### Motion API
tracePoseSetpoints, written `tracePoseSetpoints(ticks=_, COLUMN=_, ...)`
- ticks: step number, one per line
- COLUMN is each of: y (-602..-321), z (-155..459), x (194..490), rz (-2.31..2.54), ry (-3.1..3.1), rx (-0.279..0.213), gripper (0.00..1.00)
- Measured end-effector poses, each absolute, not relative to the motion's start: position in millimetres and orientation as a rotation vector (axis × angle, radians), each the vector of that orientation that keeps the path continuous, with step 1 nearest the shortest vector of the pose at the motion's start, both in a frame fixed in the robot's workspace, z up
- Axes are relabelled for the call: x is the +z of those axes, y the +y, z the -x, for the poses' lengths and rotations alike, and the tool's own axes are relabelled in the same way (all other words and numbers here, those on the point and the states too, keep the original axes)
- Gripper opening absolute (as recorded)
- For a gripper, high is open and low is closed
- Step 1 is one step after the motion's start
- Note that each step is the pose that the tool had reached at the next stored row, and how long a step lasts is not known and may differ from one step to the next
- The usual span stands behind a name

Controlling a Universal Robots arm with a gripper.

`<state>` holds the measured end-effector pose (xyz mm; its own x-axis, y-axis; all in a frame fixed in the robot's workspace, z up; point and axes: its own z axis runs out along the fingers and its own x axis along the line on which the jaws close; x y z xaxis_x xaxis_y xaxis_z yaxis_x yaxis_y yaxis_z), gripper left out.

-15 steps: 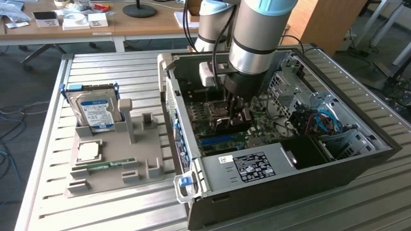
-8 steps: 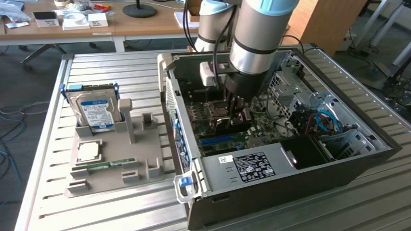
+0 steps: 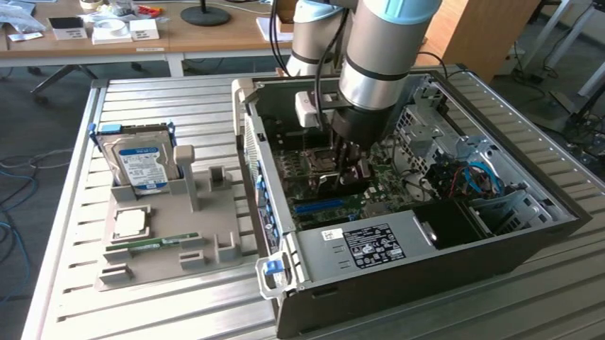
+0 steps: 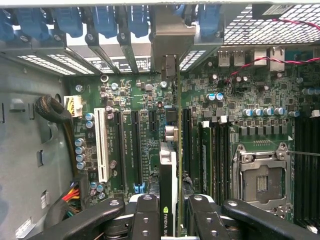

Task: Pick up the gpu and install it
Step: 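Insert the gpu into the slot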

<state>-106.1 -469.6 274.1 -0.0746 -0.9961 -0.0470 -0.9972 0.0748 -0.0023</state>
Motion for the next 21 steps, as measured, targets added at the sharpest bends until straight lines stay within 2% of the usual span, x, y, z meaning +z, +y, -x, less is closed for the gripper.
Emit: tracePoseSetpoints(ticks=21, y=-469.6, z=105.0, x=274.0, rz=2.123, ry=2.287, rx=0.069, gripper=0.27)
